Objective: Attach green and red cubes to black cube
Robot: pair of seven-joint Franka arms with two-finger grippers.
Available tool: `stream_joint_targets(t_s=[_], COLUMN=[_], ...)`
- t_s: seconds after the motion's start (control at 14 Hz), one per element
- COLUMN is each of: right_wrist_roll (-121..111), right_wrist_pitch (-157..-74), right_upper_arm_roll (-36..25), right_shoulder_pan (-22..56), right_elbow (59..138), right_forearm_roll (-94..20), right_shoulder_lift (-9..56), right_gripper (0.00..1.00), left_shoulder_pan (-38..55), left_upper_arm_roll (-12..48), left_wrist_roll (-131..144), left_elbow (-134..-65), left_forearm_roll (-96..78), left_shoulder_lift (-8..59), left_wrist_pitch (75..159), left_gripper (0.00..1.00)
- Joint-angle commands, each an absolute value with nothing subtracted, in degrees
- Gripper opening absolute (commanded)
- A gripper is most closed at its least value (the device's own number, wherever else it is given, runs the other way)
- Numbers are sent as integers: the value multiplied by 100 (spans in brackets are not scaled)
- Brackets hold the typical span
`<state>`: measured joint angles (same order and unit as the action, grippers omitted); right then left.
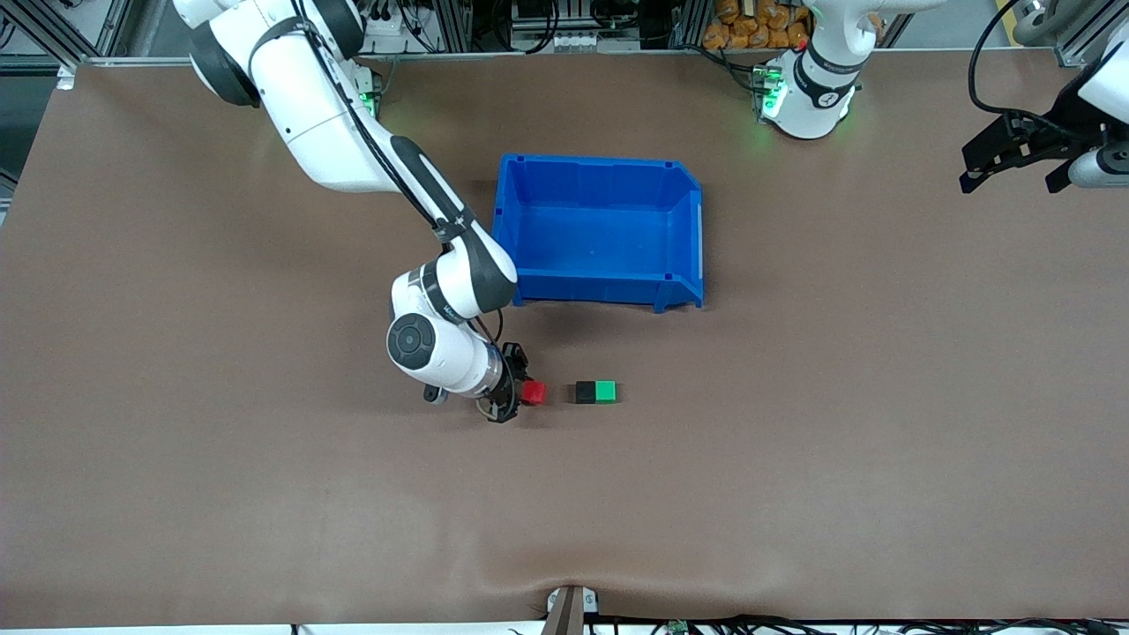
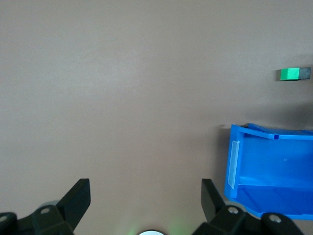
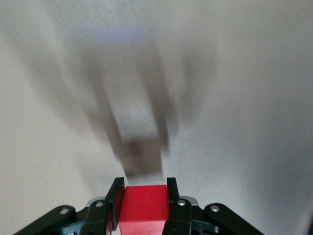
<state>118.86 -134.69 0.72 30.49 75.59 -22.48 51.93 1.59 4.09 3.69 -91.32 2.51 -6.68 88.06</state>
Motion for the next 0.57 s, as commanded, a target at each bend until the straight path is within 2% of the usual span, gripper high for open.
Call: stream_joint_targets(t_s=[0.0, 0.5], right_wrist_roll=[12076, 12085], right_wrist_pitch=[-13491, -13623], right_upper_arm_roll=[44, 44], right_shoulder_pan=[3146, 3252], right_elbow=[7111, 7040], right_forearm_roll=[-2338, -2338], right_shoulder_lift=[5466, 5546], right_gripper=[0, 0], left_shoulder_pan=[132, 149], left_upper_arm_roll=[448, 448], left_wrist_roll=[431, 431], left_elbow=[-9079, -9088], left_forearm_roll=[343, 343], left_shoulder_lift=[-615, -606], left_wrist_pitch=[8780, 8833], left_gripper=[100, 100])
